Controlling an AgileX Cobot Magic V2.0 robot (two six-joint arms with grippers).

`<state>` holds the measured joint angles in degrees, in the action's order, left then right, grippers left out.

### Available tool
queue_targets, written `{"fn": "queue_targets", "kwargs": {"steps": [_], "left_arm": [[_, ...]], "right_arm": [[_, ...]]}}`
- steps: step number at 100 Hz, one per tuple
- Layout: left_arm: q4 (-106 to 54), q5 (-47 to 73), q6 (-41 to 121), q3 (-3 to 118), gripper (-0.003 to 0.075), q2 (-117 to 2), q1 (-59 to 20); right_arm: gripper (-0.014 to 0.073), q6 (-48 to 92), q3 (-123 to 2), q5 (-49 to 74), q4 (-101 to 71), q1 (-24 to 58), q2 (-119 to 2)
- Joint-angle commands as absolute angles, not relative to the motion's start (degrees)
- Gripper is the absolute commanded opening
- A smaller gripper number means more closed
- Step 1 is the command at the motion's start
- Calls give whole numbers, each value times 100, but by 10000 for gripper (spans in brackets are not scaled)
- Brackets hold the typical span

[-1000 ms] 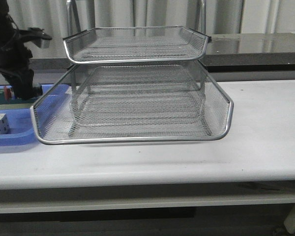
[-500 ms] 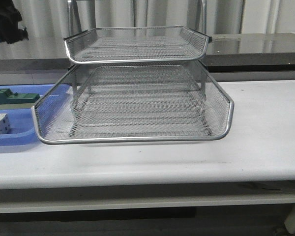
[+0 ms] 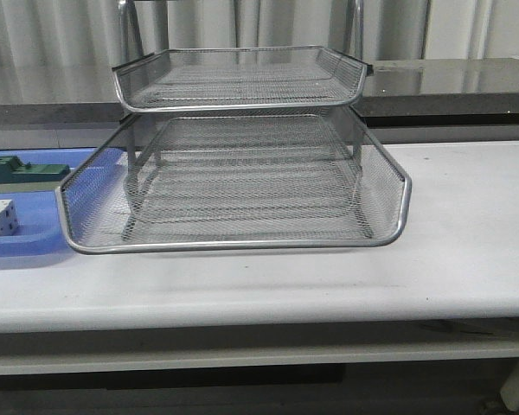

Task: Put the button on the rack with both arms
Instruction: 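Lift the red push button with the left gripper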

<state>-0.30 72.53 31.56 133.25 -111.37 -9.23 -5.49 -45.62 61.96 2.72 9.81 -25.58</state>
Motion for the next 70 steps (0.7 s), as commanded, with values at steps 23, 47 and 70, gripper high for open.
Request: {"fn": "queue_targets", "kwargs": {"steps": [23, 47, 70], "left_arm": [[-140, 7276, 3088, 12516, -12, -10271, -2167], [-140, 7276, 3088, 11897, -12, -10273, -3001], [-152, 7276, 3088, 11388, -12, -10413, -3374]], "right_arm": [[-71, -513, -4729, 5866, 342, 971, -2590], [-71, -513, -4729, 5866, 342, 971, -2590], [-71, -513, -4729, 5866, 342, 971, -2590]]}}
